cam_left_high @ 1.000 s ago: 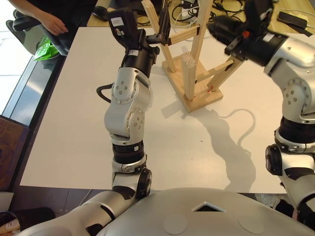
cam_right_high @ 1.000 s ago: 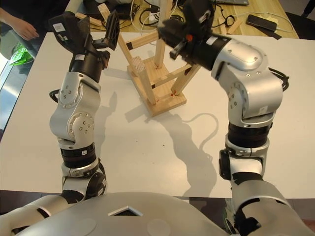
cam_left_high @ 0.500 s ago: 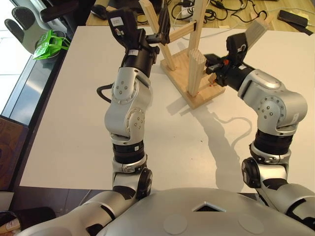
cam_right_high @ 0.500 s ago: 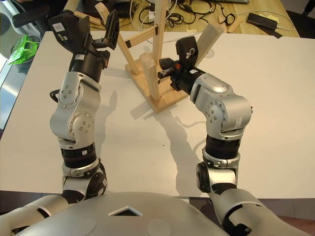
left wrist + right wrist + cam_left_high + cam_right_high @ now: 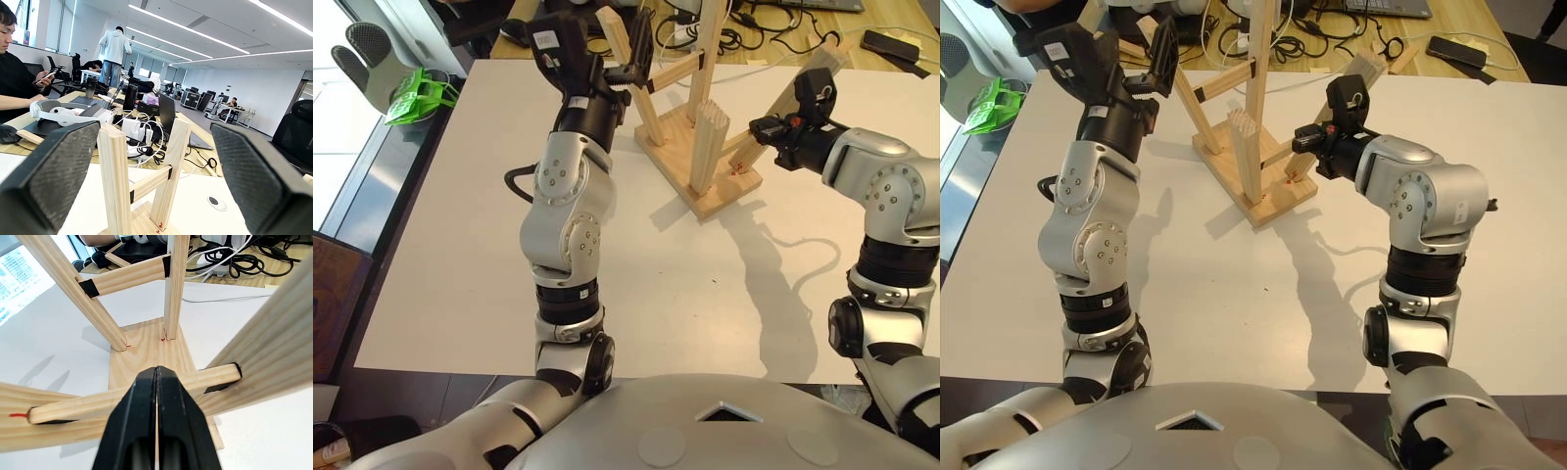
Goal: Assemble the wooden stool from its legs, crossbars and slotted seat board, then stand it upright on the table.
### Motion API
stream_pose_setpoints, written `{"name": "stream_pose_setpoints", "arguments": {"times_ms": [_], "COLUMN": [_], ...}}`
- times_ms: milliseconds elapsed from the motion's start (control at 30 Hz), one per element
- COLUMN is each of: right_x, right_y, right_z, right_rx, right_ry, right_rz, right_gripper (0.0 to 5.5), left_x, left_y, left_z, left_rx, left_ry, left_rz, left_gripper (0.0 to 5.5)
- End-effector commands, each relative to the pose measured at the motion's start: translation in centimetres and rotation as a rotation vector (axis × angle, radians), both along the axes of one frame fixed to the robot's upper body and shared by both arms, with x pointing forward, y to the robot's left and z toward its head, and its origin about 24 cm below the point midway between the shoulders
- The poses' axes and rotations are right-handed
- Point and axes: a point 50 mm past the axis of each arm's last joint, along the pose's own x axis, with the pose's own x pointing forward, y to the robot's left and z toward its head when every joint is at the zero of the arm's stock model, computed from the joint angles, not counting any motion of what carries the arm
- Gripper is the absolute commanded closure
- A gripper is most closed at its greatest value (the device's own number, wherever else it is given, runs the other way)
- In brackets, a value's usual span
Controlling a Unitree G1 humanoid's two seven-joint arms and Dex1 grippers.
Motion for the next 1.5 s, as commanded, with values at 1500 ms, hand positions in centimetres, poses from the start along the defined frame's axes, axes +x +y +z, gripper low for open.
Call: {"name": "stream_pose_setpoints", "arguments": {"times_ms": [1500], "right_x": [4.6], "right_y": [-5.8], "right_z": [13.8], "right_rx": [0.376], "right_ry": [-0.877], "right_rz": [-0.514], "right_gripper": [5.47], "left_x": [0.0], "left_y": [-12.4], "left_z": [0.5], "left_rx": [0.257], "left_ry": [0.111], "left_rz": [-0.459], "left_gripper": [1.34]}}
